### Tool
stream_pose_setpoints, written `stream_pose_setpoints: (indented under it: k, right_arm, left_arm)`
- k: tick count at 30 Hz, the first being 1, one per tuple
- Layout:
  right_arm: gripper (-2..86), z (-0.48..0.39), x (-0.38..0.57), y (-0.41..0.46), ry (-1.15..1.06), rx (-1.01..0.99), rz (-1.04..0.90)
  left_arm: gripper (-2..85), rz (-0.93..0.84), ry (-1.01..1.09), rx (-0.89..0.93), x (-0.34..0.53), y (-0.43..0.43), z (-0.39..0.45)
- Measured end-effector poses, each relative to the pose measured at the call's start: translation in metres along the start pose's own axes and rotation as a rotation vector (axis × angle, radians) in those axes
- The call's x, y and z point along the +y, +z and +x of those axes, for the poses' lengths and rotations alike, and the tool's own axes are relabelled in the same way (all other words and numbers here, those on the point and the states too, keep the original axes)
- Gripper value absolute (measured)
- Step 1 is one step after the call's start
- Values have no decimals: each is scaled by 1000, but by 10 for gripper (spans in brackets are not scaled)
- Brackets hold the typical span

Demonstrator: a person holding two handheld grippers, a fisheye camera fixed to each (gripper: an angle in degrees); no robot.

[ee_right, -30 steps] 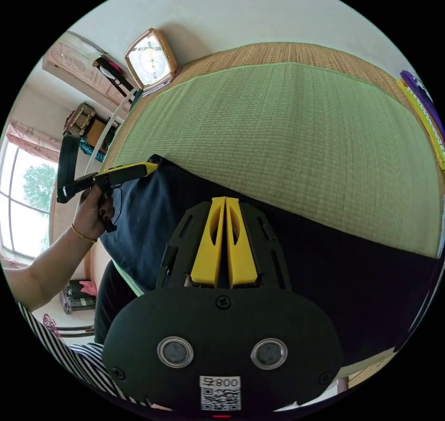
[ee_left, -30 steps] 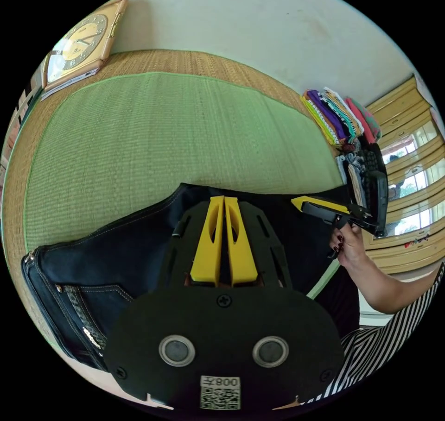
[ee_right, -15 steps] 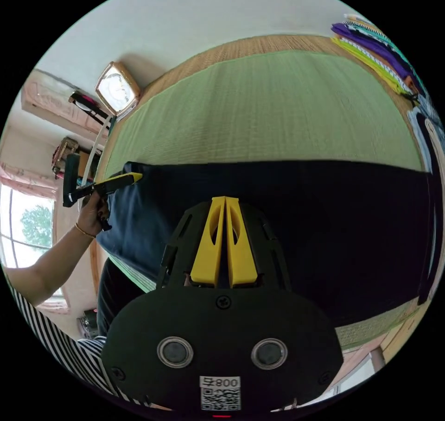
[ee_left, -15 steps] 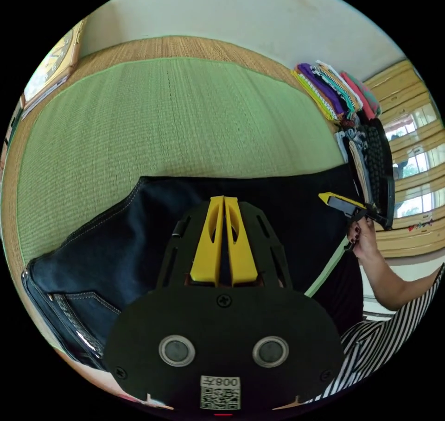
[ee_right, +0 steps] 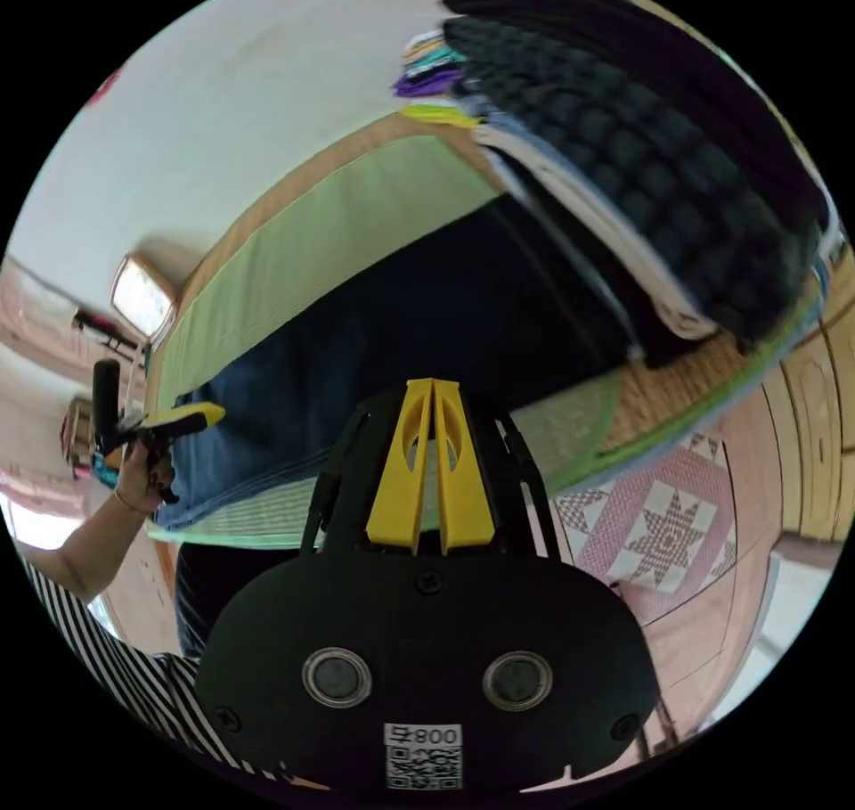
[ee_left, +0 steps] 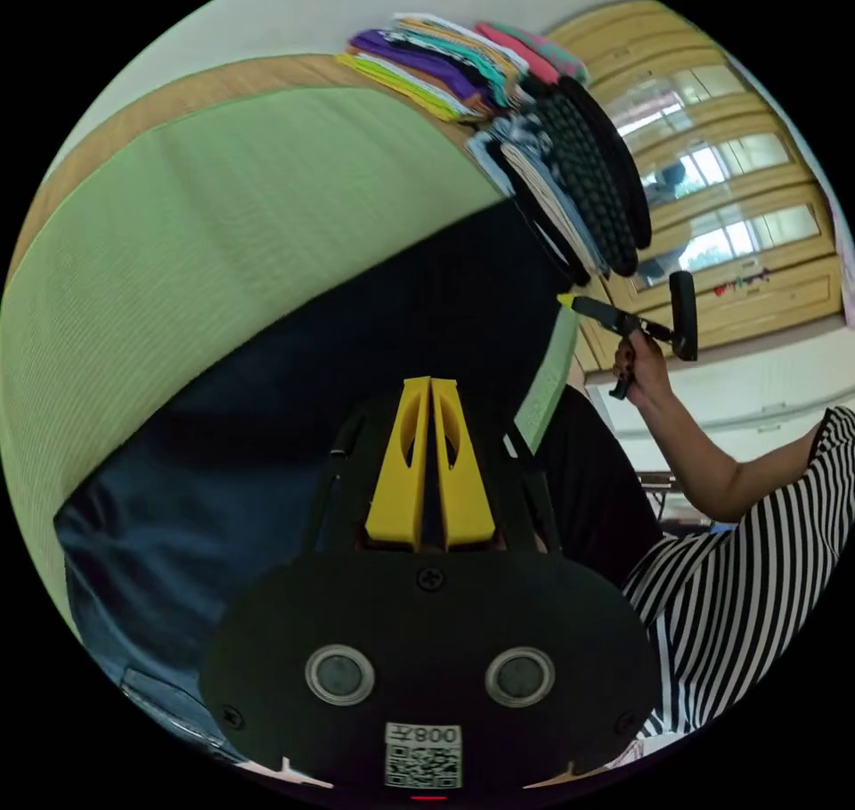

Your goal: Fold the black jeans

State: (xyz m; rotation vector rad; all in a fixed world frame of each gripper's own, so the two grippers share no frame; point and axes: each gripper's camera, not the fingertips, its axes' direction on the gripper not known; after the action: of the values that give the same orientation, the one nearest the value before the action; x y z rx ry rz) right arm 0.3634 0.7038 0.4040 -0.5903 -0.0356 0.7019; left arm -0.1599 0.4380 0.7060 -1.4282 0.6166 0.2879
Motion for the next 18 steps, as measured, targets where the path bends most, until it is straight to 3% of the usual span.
stream_pose_setpoints:
  k: [5, 18]
  right_arm:
    - [44, 78, 14, -37, 181, -21, 92]
    - [53, 165, 19, -64, 279, -121, 150]
  left_arm:
    - [1, -84, 106, 23, -58, 65, 22]
    - [1, -150, 163, -12, -149, 168, 21]
